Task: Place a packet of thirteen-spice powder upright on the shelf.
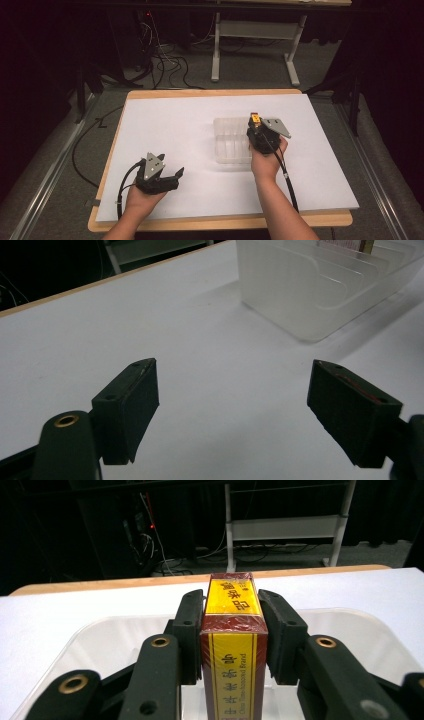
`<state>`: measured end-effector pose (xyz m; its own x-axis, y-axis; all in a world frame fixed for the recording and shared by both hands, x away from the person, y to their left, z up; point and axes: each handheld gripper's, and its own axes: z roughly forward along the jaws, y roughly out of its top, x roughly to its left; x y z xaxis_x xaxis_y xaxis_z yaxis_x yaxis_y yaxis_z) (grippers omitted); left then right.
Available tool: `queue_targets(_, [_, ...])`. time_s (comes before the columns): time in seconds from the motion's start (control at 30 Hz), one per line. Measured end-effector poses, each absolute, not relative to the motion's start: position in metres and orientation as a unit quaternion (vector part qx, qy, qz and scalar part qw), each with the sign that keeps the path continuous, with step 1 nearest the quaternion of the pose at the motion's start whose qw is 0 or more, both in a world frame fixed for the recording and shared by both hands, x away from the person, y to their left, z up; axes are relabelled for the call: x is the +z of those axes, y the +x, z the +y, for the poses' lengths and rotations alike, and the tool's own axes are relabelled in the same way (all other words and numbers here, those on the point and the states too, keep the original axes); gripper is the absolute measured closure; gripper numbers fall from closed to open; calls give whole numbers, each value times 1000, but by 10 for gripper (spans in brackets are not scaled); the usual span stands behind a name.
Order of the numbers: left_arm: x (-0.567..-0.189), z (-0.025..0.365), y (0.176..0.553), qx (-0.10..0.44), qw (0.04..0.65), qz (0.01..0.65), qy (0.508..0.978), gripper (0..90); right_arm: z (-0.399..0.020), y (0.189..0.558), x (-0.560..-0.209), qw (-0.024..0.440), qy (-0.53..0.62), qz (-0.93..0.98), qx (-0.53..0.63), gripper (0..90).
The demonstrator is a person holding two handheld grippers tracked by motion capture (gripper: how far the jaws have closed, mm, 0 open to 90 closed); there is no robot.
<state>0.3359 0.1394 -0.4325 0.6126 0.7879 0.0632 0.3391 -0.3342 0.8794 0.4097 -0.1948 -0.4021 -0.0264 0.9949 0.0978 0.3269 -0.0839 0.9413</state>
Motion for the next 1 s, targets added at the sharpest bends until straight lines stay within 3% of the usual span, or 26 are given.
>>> queue_targets(0.37, [-433, 140, 336, 249, 449, 362, 778, 213, -195, 413, -415, 369, 591, 573, 432, 633])
queue_targets(0.57, [-433, 139, 336, 250, 447, 363, 778, 213, -196, 412, -415, 357, 592, 571, 443, 565])
queue_targets(1.0, [-433, 140, 336, 251, 448, 363, 778, 213, -196, 410, -414, 341, 588, 583, 446, 515])
